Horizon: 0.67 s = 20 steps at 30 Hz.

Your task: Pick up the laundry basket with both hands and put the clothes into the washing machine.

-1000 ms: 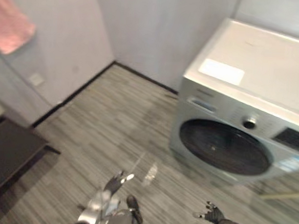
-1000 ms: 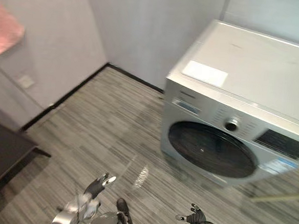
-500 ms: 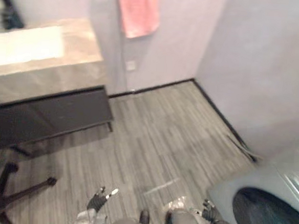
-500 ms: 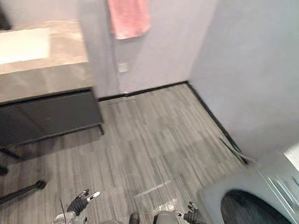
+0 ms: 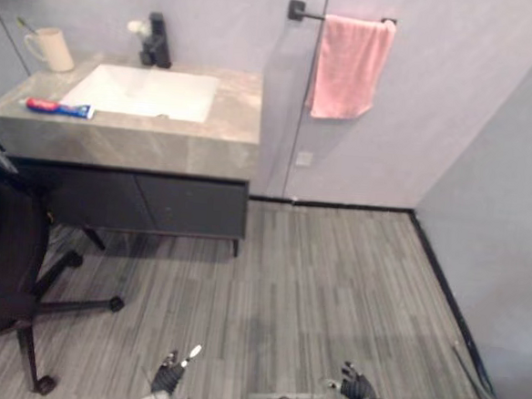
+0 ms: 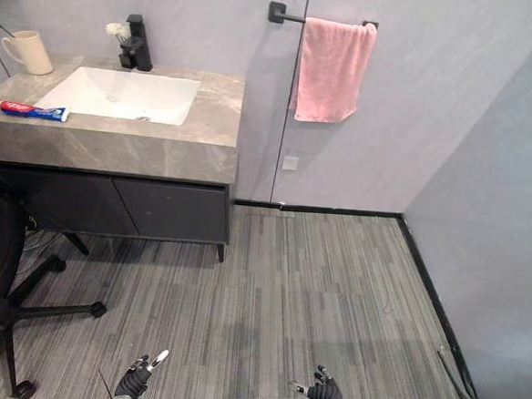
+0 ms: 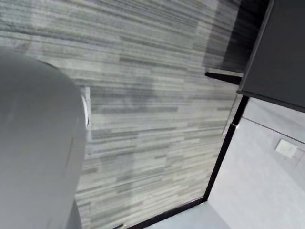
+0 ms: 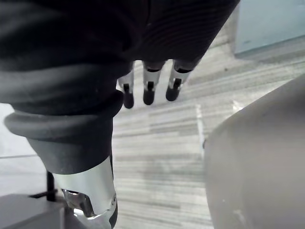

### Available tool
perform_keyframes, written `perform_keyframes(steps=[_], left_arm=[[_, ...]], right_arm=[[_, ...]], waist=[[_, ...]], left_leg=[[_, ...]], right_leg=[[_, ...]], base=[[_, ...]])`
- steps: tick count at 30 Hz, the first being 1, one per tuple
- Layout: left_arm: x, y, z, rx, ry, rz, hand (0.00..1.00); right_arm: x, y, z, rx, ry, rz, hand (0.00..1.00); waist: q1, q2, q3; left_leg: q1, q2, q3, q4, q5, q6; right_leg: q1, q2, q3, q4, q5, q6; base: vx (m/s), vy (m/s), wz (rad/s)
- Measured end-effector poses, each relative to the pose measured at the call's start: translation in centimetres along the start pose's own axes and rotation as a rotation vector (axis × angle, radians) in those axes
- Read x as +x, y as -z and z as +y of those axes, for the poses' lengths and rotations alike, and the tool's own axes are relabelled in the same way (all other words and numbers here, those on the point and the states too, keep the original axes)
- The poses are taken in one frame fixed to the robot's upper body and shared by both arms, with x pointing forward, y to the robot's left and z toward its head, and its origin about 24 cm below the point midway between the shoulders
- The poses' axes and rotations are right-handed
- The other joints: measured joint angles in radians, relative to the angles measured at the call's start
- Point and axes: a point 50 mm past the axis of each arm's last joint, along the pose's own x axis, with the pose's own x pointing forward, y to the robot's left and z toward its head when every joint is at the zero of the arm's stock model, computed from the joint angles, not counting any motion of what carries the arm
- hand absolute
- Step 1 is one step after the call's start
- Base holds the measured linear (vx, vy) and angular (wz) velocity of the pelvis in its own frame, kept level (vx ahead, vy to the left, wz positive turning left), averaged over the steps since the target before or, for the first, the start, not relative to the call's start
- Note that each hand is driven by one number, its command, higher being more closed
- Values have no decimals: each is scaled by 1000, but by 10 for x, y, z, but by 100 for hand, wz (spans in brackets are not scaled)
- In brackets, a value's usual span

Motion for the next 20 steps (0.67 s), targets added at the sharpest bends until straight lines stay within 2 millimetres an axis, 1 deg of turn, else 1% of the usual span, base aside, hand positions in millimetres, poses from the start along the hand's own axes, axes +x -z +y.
perform_keyframes(steps=[1, 2, 3, 4, 5, 6, 8, 9, 10, 12, 16, 20], left_arm=[[0, 1, -2, -2, 4, 6, 0], [0, 1, -3, -3, 5, 9, 0], [-1, 3, -4, 1, 9, 14, 0], [-2, 5, -6, -3, 12, 20, 0], [-2, 7, -7, -6, 12, 28, 0], [-2, 7, -5, -1, -1, 28, 0], [-2, 8, -4, 2, -8, 36, 0], [-2, 8, -3, 4, -10, 36, 0], [-2, 9, -3, 4, -9, 39, 0], [-2, 10, -3, 3, -11, 42, 0], [-2, 11, 1, -13, -21, 47, 0], [-2, 11, 0, -40, -25, 48, 0]], right_arm=[[0, 0, -4, -12, 7, 6, 0], [0, 0, -6, -14, 10, 9, 0], [0, 0, -8, -23, 14, 10, 0], [0, 0, -14, -40, 26, 9, 0], [0, -1, -17, -41, 35, 8, 0], [0, 0, -16, -27, 43, 15, 0], [0, 3, -15, 0, 49, 25, 0], [0, 4, -16, 19, 56, 31, 0], [0, 6, -15, 25, 56, 37, 0], [-1, 8, -15, 35, 58, 47, 0], [-1, 9, -13, 33, 49, 51, 0], [-1, 8, -12, 20, 44, 49, 0]], waist=[[0, 1, 5], [0, 5, 4], [0, 20, 0], [2, 47, -3], [2, 46, -2], [1, 43, -12], [-7, 33, -15], [-6, 32, -16], [-6, 33, -16], [0, 33, -17], [3, 20, -21], [3, 15, -19]], left_leg=[[-19, 67, 113, 45, -6, 10], [-17, 96, 159, 43, -9, 16], [-10, 144, 207, -12, -10, 18], [7, 167, 208, -135, 9, 3], [16, 158, 219, -164, 16, 19], [30, 119, 233, -246, 54, 23], [63, 75, 241, -343, 106, 39], [85, 55, 243, -392, 133, 49], [101, 46, 244, -418, 149, 58], [132, 37, 240, -442, 159, 61], [160, 34, 216, -446, 160, 61], [159, 36, 187, -450, 169, 48]], right_leg=[[9, 4, 4, -12, 2, -3], [8, 2, 8, -13, 2, -3], [4, 0, 19, -14, -1, 0], [-13, 6, 32, -12, -7, 7], [-21, -5, 38, -16, -10, 20], [-22, -37, 42, -40, 10, 40], [-24, -70, 38, -74, 41, 54], [-19, -85, 35, -84, 48, 62], [-10, -92, 31, -89, 49, 63], [15, -99, 24, -95, 49, 64], [53, -101, -13, -119, 48, 65], [64, -99, -56, -124, 48, 65]], base=[[-10, -59, -8], [-60, -37, -11], [-77, 45, -21], [-74, 81, -23], [-31, 125, -28], [5, 120, -10], [16, 109, 1], [14, 78, 8], [30, 87, 12], [44, 68, 13], [40, -7, 19], [4, -41, 19]])
